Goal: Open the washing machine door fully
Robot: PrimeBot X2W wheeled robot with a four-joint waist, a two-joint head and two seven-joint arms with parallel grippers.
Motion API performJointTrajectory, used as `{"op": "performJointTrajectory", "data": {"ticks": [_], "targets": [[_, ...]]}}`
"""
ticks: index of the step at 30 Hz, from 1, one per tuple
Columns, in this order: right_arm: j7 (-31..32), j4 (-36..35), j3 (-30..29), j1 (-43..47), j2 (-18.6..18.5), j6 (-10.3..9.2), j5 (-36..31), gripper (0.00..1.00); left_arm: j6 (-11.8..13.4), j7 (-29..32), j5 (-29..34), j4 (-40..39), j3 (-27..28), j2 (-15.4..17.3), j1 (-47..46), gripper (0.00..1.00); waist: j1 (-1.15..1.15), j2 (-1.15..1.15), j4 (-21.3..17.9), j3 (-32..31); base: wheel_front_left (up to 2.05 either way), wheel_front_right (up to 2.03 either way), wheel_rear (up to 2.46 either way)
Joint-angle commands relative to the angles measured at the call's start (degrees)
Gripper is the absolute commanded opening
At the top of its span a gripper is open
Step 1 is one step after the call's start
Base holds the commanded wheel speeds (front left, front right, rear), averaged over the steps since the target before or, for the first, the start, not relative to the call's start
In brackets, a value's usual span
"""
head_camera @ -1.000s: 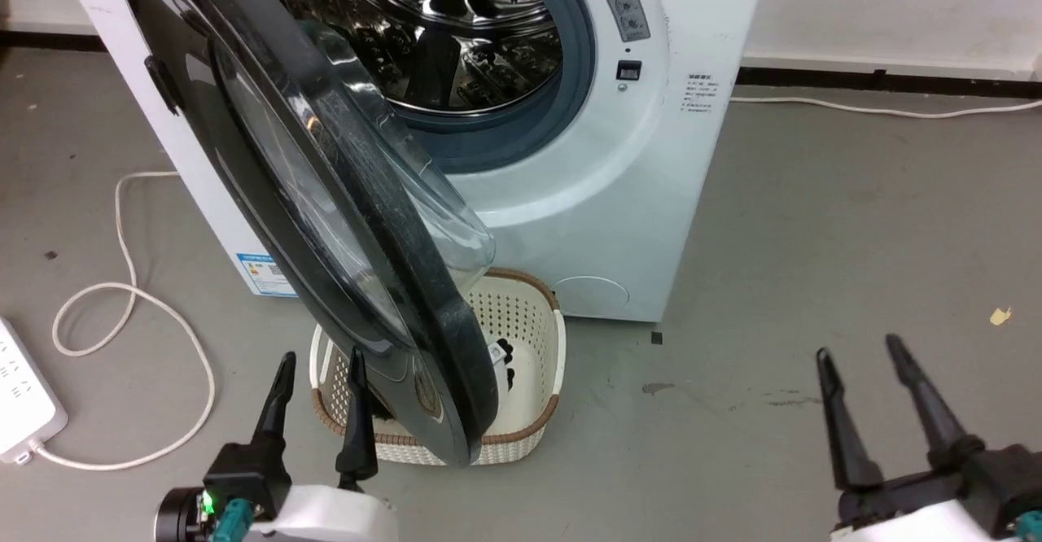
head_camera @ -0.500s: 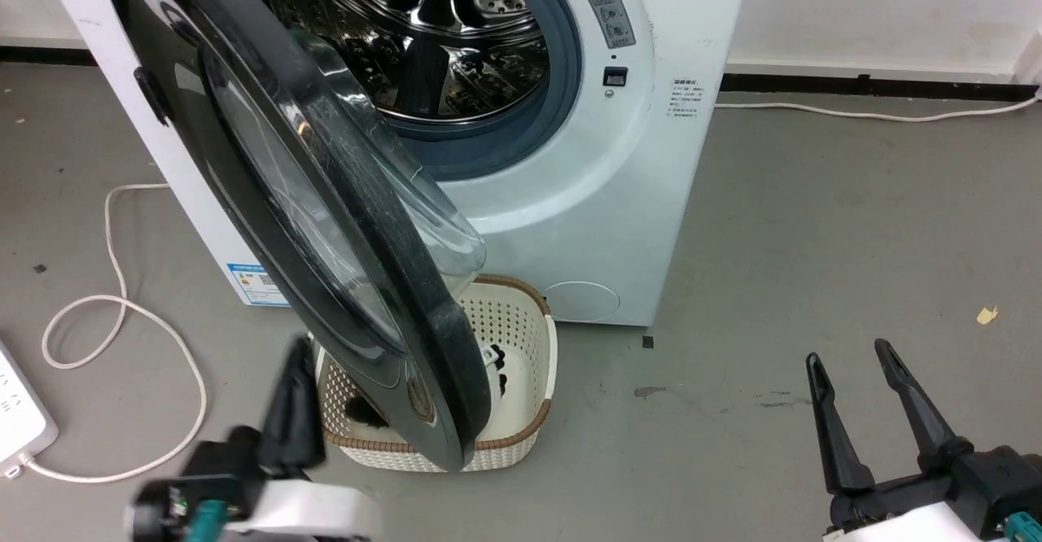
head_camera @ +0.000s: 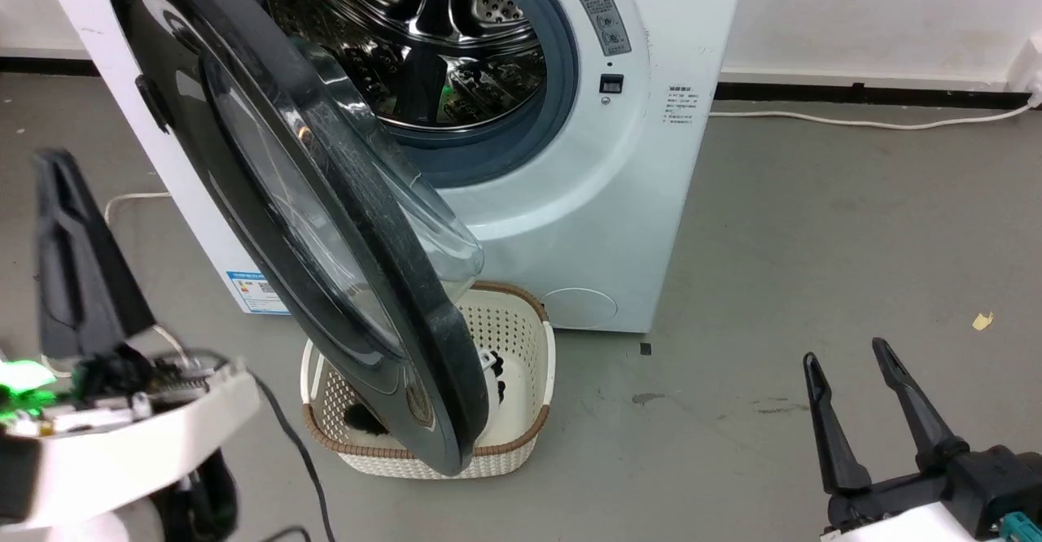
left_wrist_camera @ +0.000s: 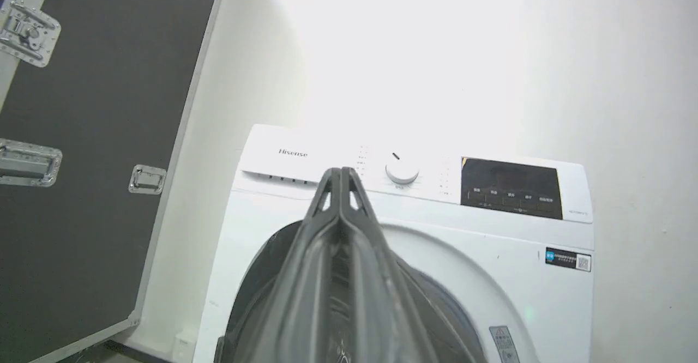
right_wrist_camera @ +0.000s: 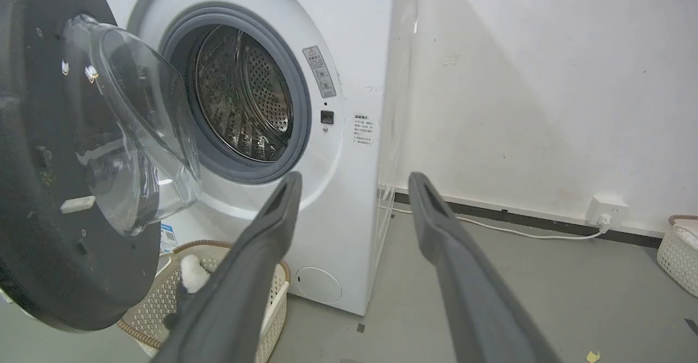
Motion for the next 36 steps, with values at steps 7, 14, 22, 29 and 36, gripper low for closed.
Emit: {"op": "performJointTrajectory", "data": {"ticks": [7, 14, 22, 29, 36], "targets": [[-0.25, 0.48, 0.54, 0.62, 0.32, 0.05, 0.56, 1.0, -3.04, 2.49, 2.12, -2.52, -6.66, 0.37, -2.07, 0.0, 0.0, 0.0, -0.43, -0.74, 0.0, 0.0, 0.0], [-0.25, 0.46, 0.12, 0.23, 0.32, 0.05, 1.25, 1.0, -3.92, 9.99, 2.67, -0.42, -19.95, 0.19, 1.23, 0.0, 0.0, 0.0, -0.56, 0.25, 0.0, 0.0, 0.0], [-0.25, 0.95, -0.47, -0.46, 0.32, 0.05, 2.09, 1.0, -2.22, 14.69, -0.35, 13.6, -31.89, 0.09, 4.75, 0.0, 0.0, 0.0, -0.36, 1.48, 0.0, 0.0, 0.0], [-0.25, 1.3, 0.12, -0.96, 0.32, 0.05, 2.39, 1.0, 1.17, 12.4, -3.52, 22.19, -31.35, 0.08, 2.69, 0.0, 0.0, 0.0, -0.25, 2.33, 0.0, 0.0, 0.0], [-0.25, 1.86, -0.5, -0.01, 0.32, 0.05, 2.57, 1.0, 2.65, 9.96, -5.55, 27.7, -29.22, 0.37, 2.79, 0.0, 0.0, 0.0, 2.2, 1.52, 0.0, 0.0, 0.0]]}}
